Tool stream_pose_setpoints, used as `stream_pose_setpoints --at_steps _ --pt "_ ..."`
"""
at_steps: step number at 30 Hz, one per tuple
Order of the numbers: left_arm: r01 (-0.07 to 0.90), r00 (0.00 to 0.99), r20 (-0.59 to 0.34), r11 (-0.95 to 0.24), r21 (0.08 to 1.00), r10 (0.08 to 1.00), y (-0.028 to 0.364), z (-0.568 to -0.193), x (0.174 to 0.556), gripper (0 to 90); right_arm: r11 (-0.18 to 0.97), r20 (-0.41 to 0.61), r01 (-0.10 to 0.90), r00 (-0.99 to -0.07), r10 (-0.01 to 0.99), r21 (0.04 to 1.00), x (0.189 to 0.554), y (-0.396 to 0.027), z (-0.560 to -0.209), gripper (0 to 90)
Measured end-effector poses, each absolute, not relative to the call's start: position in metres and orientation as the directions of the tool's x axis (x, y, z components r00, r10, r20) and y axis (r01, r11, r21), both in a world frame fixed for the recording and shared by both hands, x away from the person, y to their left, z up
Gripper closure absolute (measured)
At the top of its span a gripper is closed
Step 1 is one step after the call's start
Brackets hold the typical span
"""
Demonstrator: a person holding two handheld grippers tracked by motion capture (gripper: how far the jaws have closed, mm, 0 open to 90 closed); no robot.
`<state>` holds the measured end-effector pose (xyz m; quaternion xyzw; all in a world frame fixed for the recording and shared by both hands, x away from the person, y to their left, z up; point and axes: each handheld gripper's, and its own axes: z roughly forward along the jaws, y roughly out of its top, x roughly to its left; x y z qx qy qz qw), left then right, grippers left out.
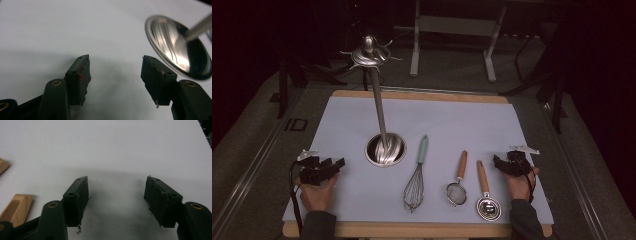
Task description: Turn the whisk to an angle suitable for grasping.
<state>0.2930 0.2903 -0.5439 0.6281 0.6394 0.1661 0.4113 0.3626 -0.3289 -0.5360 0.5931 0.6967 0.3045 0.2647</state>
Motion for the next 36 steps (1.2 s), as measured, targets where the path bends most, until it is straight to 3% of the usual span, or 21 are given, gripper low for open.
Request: stream_pose_setpoints --at_steps 4,7,9,23,36 --pt "0.673 0.208 -0.152 -0.028 0.740 0.966 0.279 -0.542 0.295 38.3 0.123 0.009 0.673 -0.189 0.982 0.729 0.362 -0.328 -0.534 40.8" --pt "0.672 0.220 -0.109 -0.070 0.737 0.969 0.276 -0.542 0.294 38.5 0.136 0.011 0.677 -0.208 0.978 0.723 0.362 -0.327 -0.532 42.5" --pt "0.668 0.226 0.004 -0.158 0.728 0.974 0.265 -0.542 0.294 39.1 0.165 0.000 0.682 -0.234 0.972 0.713 0.362 -0.323 -0.530 43.5" --pt "0.668 0.223 -0.003 -0.150 0.729 0.975 0.265 -0.542 0.293 40.5 0.287 0.049 0.672 -0.434 0.900 0.683 0.360 -0.302 -0.502 48.3" --pt "0.662 0.221 0.002 -0.152 0.734 0.975 0.265 -0.543 0.292 40.5 0.394 0.016 0.650 -0.530 0.848 0.649 0.364 -0.266 -0.491 46.5"
